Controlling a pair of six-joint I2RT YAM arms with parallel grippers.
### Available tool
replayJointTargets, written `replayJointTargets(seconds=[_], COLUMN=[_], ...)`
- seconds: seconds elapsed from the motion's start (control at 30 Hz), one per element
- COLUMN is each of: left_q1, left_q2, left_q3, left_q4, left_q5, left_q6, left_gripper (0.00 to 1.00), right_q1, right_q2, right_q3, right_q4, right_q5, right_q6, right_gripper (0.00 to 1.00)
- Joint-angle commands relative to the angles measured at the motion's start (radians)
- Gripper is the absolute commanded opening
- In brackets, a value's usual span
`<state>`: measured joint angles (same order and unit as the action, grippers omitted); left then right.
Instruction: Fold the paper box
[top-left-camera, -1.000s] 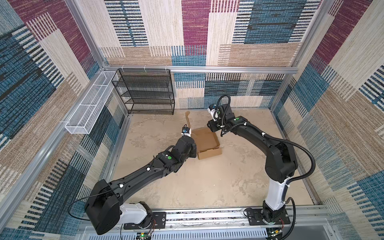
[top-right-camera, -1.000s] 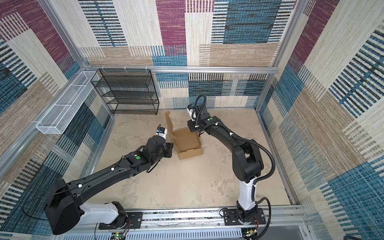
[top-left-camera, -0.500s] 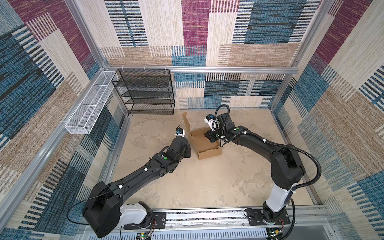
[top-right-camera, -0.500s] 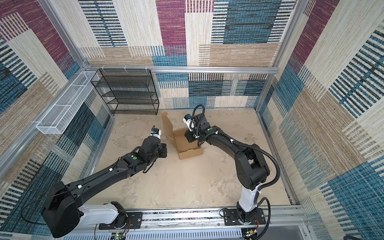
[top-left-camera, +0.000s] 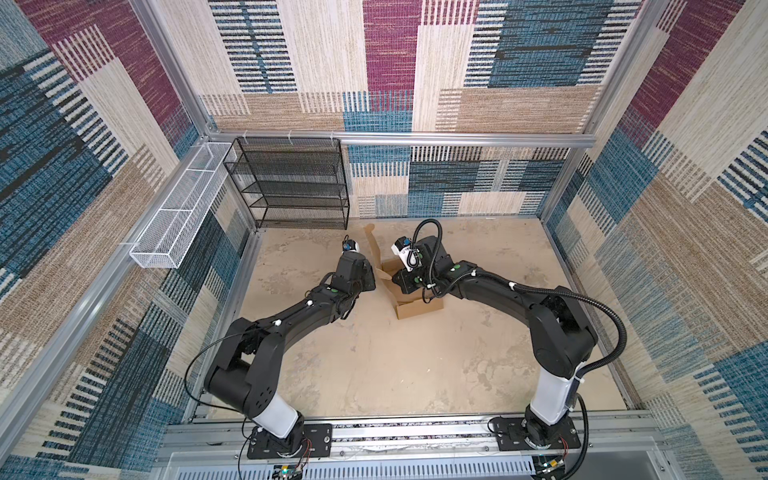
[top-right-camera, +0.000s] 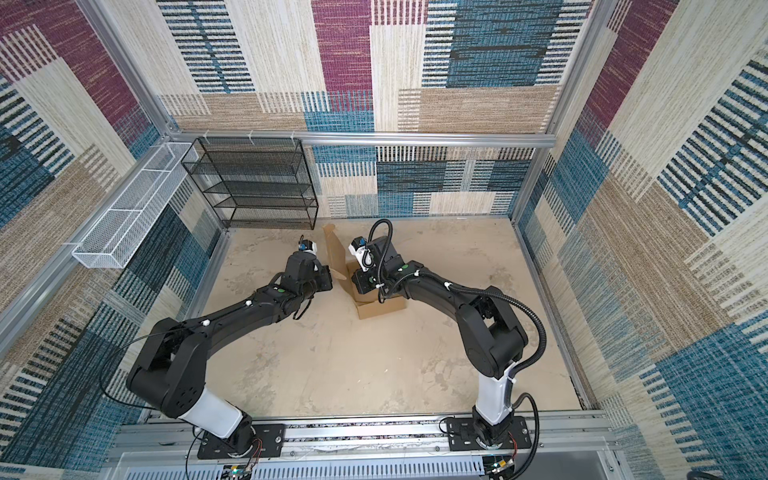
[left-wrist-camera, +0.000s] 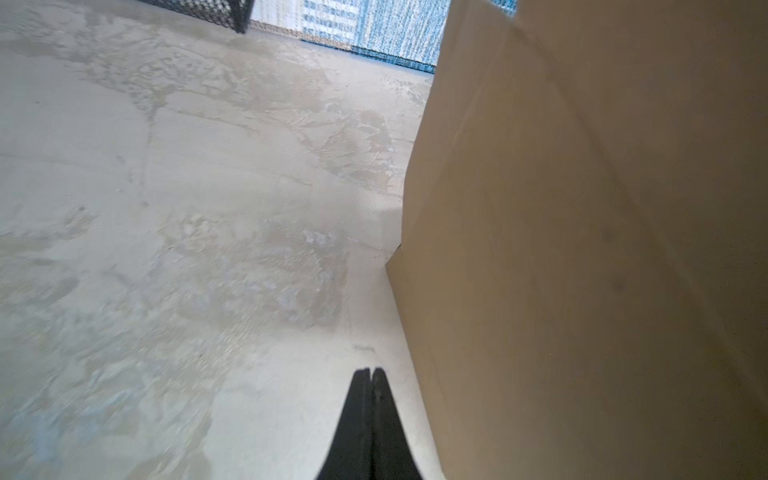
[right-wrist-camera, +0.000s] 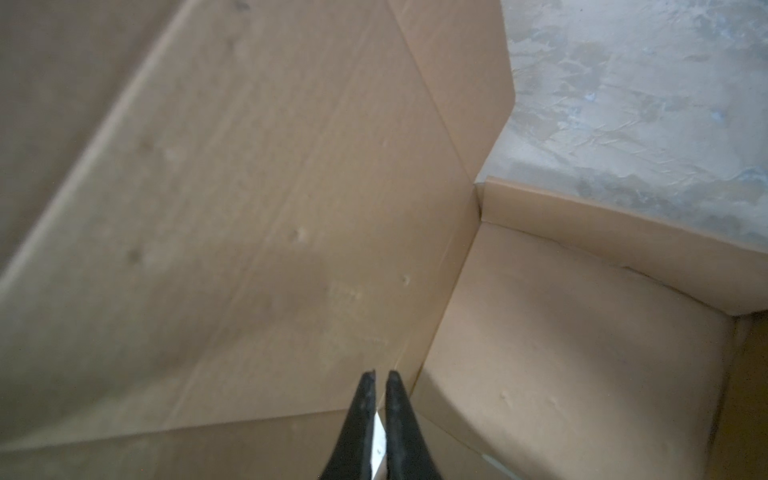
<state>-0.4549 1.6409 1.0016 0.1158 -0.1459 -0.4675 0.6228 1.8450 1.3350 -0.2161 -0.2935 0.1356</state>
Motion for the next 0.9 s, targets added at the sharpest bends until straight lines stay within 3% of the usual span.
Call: replayJointTargets(seconds=[0.0, 0.4, 0.87], left_q1=[0.021, 0.040, 0.058], left_q2=[0.066, 0.284, 0.335], left_q3=[0.062, 0.300, 0.388], left_q4=[0.096, 0.088, 0.075], left_q5=[0.104, 0.251, 0.390], left_q6=[0.003, 0.023, 0.059], left_gripper=[0.04, 0.00, 0.00], right_q1=[0.011, 0.059, 0.179], right_q2=[-0.001, -0.006, -0.037], right_q3=[-0.015, -0.062, -0.104], right_q4=[0.054, 0.161, 0.246], right_q5=[0.016, 0.040, 0.183], right_q6=[0.047, 0.141, 0.280], right_gripper=[0.11, 0.09, 0.09])
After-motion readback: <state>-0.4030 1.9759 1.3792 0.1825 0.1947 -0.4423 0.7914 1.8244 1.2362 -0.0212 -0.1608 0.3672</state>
